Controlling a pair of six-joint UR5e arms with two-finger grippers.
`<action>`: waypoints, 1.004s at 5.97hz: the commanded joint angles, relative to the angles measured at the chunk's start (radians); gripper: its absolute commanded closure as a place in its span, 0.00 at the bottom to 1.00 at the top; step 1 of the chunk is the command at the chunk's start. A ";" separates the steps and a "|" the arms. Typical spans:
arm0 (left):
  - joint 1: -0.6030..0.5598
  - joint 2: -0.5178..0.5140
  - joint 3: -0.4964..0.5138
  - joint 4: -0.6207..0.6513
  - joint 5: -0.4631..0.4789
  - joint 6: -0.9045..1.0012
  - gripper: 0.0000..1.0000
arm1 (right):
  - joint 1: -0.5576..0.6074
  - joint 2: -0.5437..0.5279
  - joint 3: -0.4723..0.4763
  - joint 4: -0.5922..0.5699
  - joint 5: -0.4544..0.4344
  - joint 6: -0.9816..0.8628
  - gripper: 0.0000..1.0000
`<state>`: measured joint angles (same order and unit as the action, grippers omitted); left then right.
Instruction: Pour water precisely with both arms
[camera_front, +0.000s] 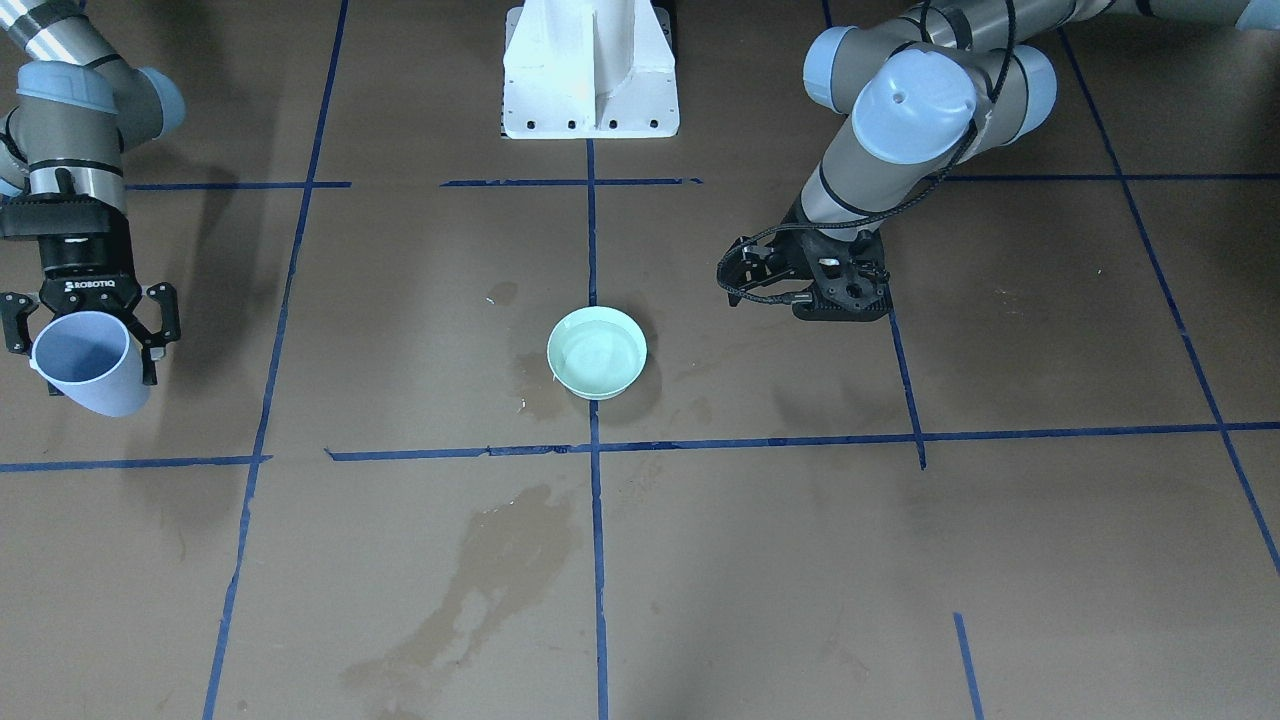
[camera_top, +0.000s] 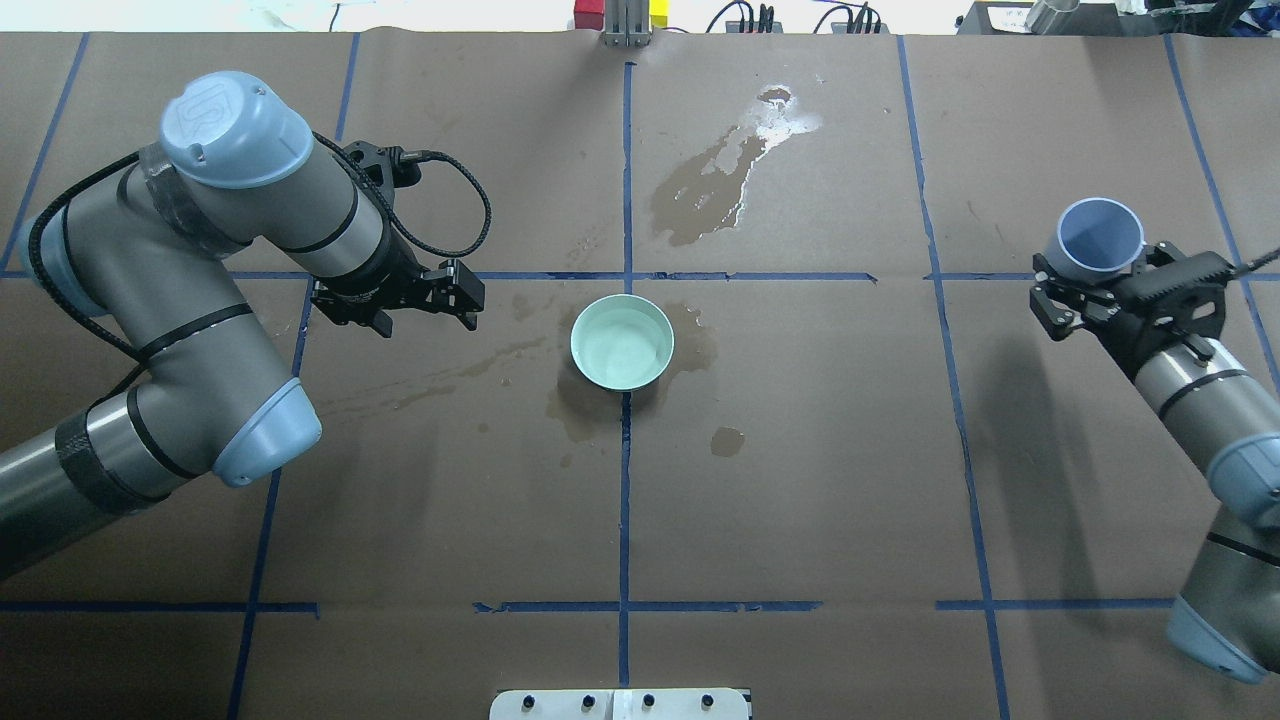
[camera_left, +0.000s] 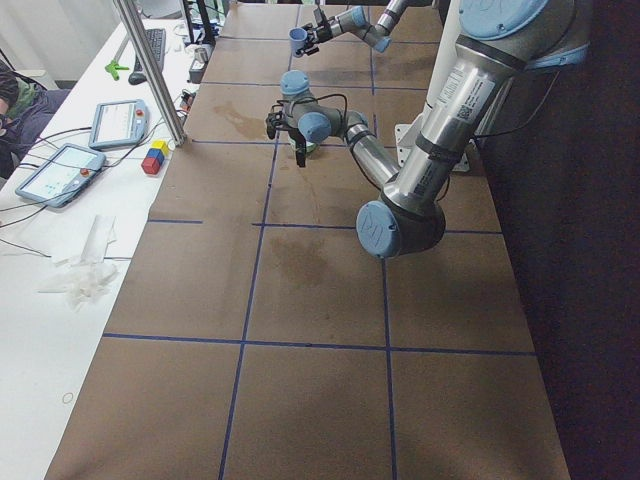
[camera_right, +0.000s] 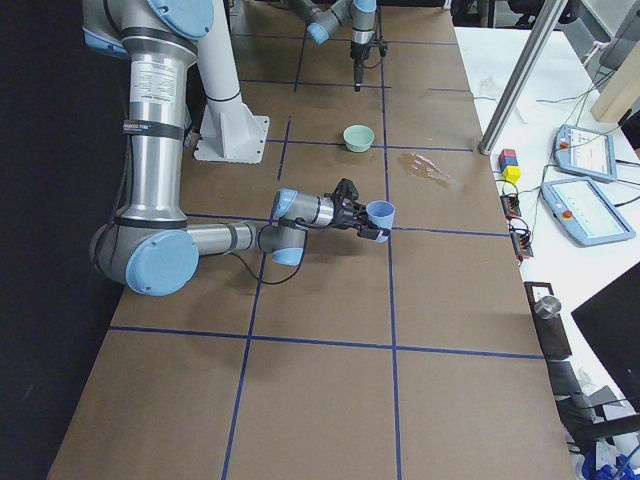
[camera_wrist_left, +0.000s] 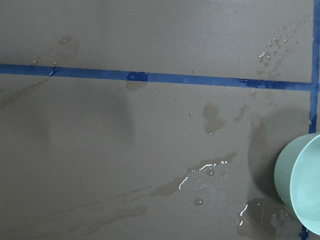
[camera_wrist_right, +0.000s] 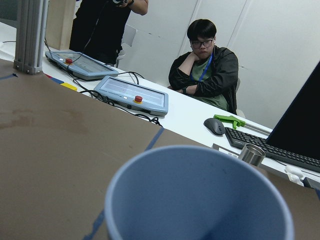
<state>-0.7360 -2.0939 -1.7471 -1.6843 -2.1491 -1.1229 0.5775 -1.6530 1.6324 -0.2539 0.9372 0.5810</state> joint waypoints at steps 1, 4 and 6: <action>0.001 -0.002 -0.002 0.000 0.000 0.000 0.00 | -0.002 0.086 0.124 -0.256 -0.001 -0.009 0.97; 0.001 -0.003 -0.002 0.000 0.000 -0.002 0.00 | -0.092 0.336 0.118 -0.518 -0.038 0.002 0.98; 0.001 -0.003 -0.002 0.000 0.000 -0.002 0.00 | -0.198 0.483 0.110 -0.760 -0.180 0.002 0.98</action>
<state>-0.7348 -2.0968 -1.7487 -1.6843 -2.1492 -1.1244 0.4303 -1.2508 1.7483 -0.8919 0.8230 0.5828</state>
